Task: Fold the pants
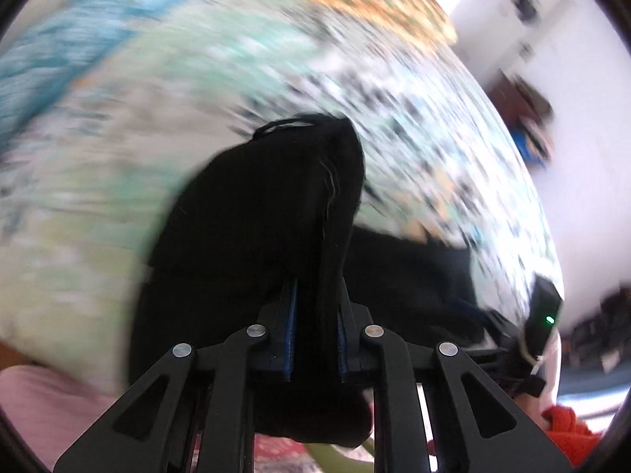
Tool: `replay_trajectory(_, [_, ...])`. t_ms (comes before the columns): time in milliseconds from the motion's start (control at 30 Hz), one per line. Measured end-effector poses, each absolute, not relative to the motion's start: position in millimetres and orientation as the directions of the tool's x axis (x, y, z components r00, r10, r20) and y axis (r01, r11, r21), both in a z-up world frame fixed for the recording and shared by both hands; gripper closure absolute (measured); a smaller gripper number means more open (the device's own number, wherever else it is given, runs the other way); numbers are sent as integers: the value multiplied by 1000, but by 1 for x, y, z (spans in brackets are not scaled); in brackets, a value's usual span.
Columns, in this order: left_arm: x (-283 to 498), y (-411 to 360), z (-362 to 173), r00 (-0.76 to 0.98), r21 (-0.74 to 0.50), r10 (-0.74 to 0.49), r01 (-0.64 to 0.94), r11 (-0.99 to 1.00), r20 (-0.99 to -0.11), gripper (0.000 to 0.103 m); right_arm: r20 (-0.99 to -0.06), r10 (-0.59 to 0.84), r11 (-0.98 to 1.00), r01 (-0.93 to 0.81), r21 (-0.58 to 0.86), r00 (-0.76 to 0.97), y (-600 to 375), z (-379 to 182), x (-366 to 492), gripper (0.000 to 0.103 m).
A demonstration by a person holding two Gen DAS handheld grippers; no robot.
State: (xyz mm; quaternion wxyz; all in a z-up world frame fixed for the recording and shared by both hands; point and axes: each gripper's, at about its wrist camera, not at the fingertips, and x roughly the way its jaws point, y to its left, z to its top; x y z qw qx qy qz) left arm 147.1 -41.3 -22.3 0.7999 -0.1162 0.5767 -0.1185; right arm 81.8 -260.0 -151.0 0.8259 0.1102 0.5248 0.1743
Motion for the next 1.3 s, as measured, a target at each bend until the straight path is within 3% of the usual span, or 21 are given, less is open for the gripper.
replay_trajectory(167, [151, -89, -53, 172, -419, -434, 121, 900, -884, 81, -825, 398, 917, -200, 345, 402, -266, -147, 70, 6])
replay_trajectory(233, [153, -77, -38, 216, -442, -464, 142, 886, -859, 70, -820, 402, 915, -190, 355, 408, -274, -146, 67, 6])
replay_trajectory(300, [155, -53, -15, 315, -420, -441, 135, 897, -841, 47, -818, 407, 914, -168, 371, 407, -282, -144, 66, 6])
replay_trajectory(367, [150, -21, 1, 428, -359, -358, 83, 930, -830, 40, -797, 433, 901, -165, 402, 421, -288, -138, 64, 6])
replay_trajectory(433, [148, 11, 4, 494, -321, -282, 5, 947, -823, 40, -742, 506, 860, -198, 470, 439, -288, -127, 62, 6])
replay_trajectory(600, [125, 95, -33, 541, -349, -160, -266, 899, -826, 40, -467, 827, 535, -185, 824, 313, -273, -138, 69, 6])
replay_trajectory(733, [104, 128, -75, 483, -336, -119, -393, 856, -867, 41, -376, 896, 407, -101, 908, 236, -258, -158, 78, 10])
replay_trajectory(1067, [104, 128, -80, 490, -351, -132, -388, 852, -862, 41, -341, 928, 348, -20, 937, 150, -248, -176, 81, 14])
replay_trajectory(1300, [110, 115, -81, 481, -307, -103, -367, 878, -871, 41, -434, 898, 439, -70, 896, 73, -230, -172, 87, 14])
